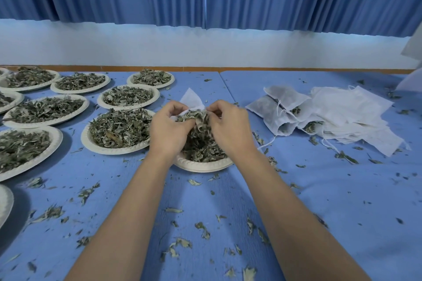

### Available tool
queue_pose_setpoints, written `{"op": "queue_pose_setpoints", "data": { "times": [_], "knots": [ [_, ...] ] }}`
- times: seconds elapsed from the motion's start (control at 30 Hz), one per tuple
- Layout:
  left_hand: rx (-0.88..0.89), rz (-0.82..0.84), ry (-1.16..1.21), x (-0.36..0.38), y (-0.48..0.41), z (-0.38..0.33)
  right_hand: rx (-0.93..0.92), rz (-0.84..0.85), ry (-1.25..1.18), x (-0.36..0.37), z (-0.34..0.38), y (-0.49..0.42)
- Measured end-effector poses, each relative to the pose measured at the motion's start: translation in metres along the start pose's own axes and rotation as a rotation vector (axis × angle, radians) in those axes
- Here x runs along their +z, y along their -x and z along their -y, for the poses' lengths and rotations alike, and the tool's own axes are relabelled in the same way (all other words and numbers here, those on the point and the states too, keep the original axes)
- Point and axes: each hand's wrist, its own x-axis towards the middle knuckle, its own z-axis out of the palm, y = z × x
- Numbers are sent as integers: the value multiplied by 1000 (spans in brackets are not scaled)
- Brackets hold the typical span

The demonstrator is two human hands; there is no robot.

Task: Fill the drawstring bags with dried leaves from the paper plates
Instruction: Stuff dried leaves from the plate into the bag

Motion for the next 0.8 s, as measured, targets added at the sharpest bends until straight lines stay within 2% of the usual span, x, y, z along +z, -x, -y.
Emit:
{"op": "queue_pose_setpoints", "data": {
  "times": [0.3, 0.5, 0.6, 0.8],
  "knots": [
    [-104, -242, -206, 14, -15, -6, -65, 106, -97, 2, -2, 6],
    [0, -302, -350, 22, -10, -6, -23, 116, -185, 1, -1, 8],
    [-30, -281, -265, 20, -8, -5, 116, 63, -282, 7, 2, 7],
    [-196, -45, 35, 14, -7, -10, 321, 27, -447, 6, 2, -3]
  ]
}}
